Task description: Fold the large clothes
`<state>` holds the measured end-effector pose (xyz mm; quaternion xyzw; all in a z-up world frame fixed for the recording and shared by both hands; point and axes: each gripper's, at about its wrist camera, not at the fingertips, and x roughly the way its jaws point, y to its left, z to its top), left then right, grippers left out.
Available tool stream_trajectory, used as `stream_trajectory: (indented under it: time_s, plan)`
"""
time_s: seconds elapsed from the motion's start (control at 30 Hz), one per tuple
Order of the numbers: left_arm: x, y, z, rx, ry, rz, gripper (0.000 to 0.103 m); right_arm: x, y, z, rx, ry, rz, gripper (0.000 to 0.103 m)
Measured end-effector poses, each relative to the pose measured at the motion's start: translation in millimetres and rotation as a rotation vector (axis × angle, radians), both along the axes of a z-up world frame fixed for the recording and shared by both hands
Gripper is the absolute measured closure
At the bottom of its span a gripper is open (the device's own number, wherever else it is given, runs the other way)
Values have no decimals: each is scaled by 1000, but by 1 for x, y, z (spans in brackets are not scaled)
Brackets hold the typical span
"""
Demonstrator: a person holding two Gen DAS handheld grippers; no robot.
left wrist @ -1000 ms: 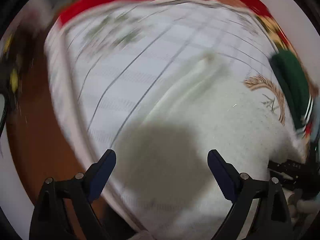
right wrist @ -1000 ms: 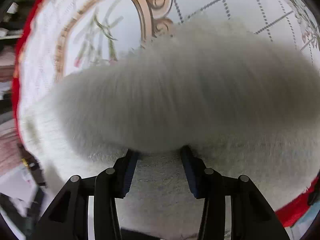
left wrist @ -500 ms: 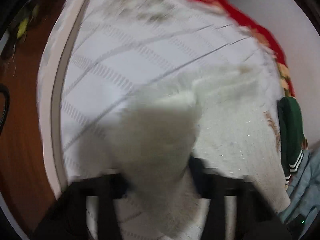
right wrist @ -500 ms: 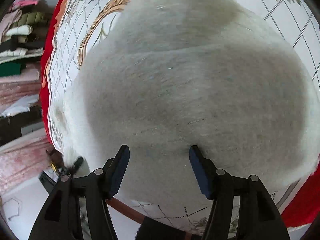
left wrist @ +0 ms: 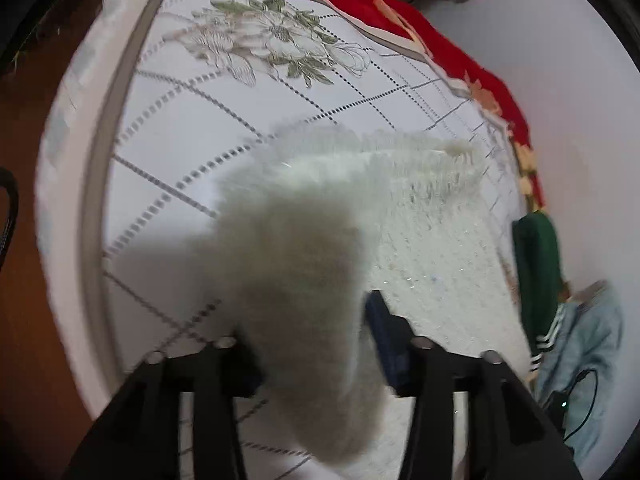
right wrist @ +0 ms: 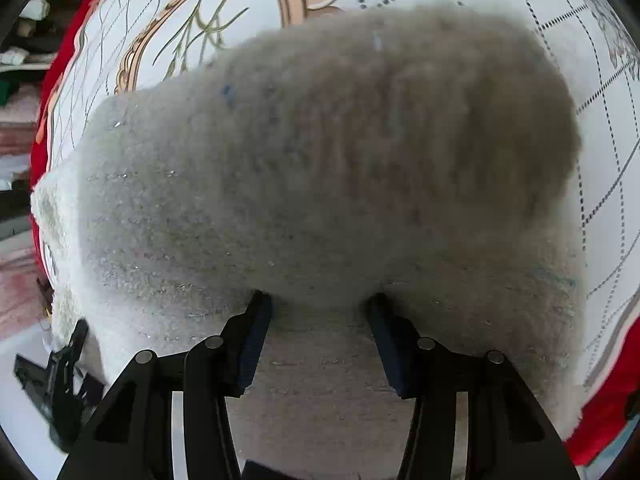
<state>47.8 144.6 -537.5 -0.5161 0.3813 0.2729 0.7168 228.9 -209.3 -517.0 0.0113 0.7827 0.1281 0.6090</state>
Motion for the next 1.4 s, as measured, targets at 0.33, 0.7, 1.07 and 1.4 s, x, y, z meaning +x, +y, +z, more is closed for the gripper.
stream_trajectory:
  time_s: [0.33,0.7,1.07,1.4]
  plan:
    - [64,-9,10,189,36,-52,87,-9,-75,55,250,-8,-150,39]
    - [71,-4,125,532,-13,-185,88,-50,-128,-1,170,91,-240,31]
    - [88,-179,169,821,-150,-920,89,-57,-88,-19,291,85,-206,37]
    - [65,-249,76,723,-67,-1261,89,-40,-113,-31,331,151,-226,40]
